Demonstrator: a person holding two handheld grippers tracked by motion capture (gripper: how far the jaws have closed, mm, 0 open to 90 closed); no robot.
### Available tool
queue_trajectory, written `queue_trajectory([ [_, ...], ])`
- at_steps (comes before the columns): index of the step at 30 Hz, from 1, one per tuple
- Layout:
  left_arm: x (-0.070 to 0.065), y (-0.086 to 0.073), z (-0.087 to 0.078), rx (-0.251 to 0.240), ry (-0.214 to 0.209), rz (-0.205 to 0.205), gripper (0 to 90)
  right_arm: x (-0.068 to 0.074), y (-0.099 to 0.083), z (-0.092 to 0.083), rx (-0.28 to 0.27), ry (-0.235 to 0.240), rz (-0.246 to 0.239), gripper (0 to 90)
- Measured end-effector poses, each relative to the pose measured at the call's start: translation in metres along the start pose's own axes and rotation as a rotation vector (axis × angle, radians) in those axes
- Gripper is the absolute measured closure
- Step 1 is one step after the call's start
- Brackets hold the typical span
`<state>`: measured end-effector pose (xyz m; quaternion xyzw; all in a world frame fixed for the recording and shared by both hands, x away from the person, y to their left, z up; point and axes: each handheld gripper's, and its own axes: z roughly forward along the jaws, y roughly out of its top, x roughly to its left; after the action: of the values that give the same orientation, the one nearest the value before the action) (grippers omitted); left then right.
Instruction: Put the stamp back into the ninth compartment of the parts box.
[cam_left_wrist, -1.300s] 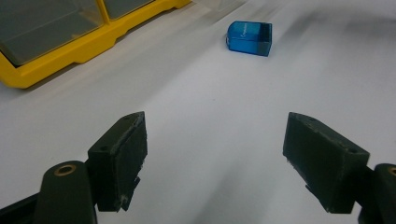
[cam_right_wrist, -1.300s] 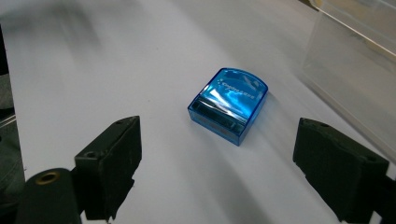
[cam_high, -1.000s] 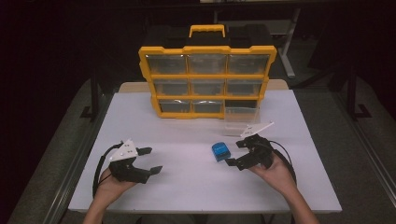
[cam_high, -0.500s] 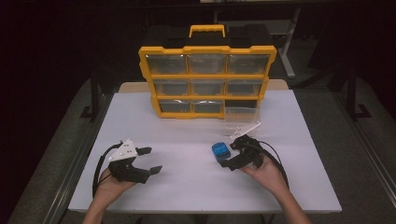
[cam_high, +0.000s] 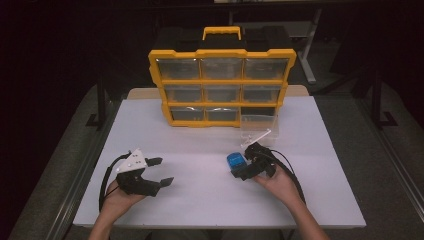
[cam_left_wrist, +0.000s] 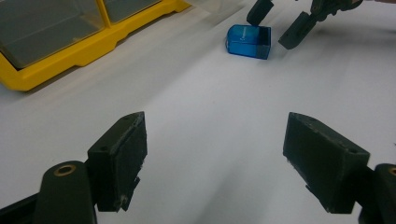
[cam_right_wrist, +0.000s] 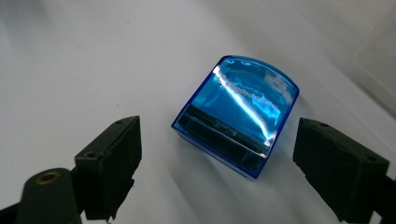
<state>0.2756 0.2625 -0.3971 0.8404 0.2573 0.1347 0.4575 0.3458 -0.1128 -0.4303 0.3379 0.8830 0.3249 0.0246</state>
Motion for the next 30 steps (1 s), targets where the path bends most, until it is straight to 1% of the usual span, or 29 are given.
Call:
queue_trajectory([
  [7,0.000,0.000,0.000,-0.006,-0.002,-0.003,21.5,0.001,0.004,0.008,0.013,0.001,0.000,14.7],
  [9,0.000,0.000,-0.001,-0.008,-0.002,-0.003,21.5,0.002,0.005,0.009,0.022,-0.009,-0.005,14.7],
  [12,0.001,0.000,-0.001,-0.008,-0.002,-0.002,21.5,0.001,0.007,0.011,0.022,-0.015,-0.009,14.7],
  [13,0.001,0.000,-0.001,-0.009,-0.002,-0.003,21.5,0.002,0.008,0.011,0.026,-0.015,-0.001,14.8],
  [15,0.001,0.000,-0.001,-0.009,-0.002,-0.003,21.6,0.001,0.009,0.013,0.023,-0.022,-0.012,14.8],
  [16,0.000,0.000,-0.002,-0.009,-0.002,-0.010,21.5,0.002,0.010,0.013,0.028,-0.022,-0.005,15.0],
  [17,0.001,0.000,-0.002,-0.006,-0.002,-0.004,21.6,0.002,0.010,0.014,0.034,-0.031,-0.007,15.1],
  [22,0.001,0.000,-0.003,-0.006,-0.001,-0.005,21.6,0.003,0.013,0.018,0.042,-0.033,-0.010,15.6],
  [30,0.001,0.000,-0.003,-0.010,-0.003,-0.008,21.6,0.002,0.016,0.021,0.045,-0.049,-0.012,21.9],
])
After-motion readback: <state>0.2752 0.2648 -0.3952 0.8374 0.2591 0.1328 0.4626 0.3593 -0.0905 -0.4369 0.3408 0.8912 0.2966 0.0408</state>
